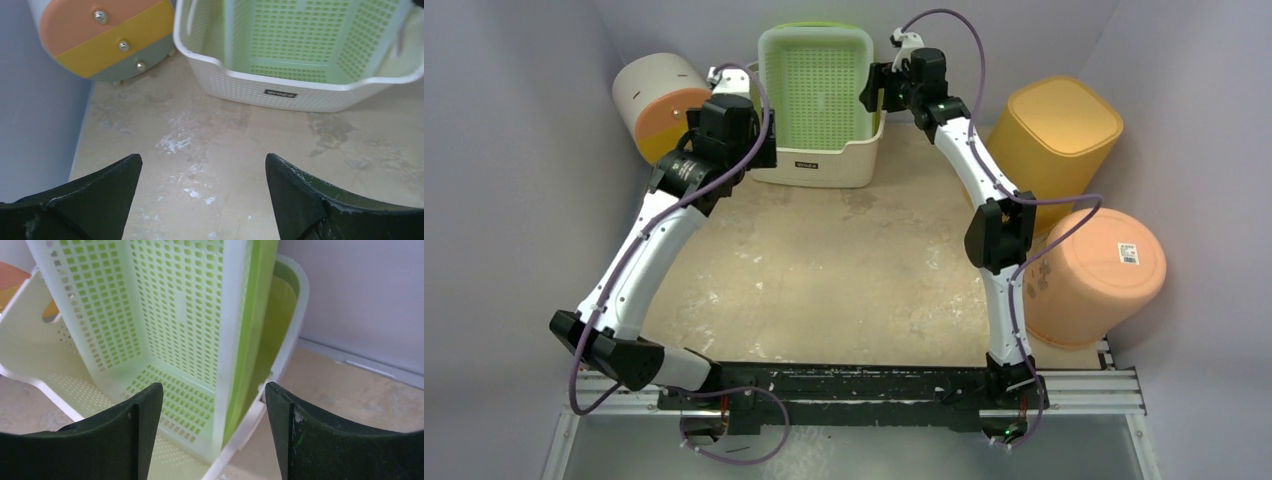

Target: Turn the large container upside down

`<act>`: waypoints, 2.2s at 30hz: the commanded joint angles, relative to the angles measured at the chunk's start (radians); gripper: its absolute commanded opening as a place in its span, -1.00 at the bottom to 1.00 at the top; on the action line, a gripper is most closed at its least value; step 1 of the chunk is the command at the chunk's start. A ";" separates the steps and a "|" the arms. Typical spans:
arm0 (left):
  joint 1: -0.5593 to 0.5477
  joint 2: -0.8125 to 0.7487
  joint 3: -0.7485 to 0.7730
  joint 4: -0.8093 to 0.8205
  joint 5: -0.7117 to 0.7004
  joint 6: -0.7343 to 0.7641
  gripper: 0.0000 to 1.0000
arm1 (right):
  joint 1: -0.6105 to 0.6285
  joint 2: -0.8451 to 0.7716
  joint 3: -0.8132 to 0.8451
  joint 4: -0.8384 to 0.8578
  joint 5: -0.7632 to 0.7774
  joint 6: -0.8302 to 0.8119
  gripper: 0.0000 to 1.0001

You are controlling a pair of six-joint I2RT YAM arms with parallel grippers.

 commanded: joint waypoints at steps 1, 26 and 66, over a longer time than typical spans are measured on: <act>0.081 0.023 -0.017 0.050 0.028 0.057 0.83 | 0.003 -0.036 0.055 0.210 -0.069 0.045 0.51; 0.250 0.114 -0.145 0.227 0.283 -0.048 0.82 | 0.002 0.172 0.122 0.344 -0.069 0.133 0.08; 0.353 0.482 0.220 0.436 0.578 -0.026 0.81 | -0.004 0.004 -0.025 0.371 0.046 0.099 0.15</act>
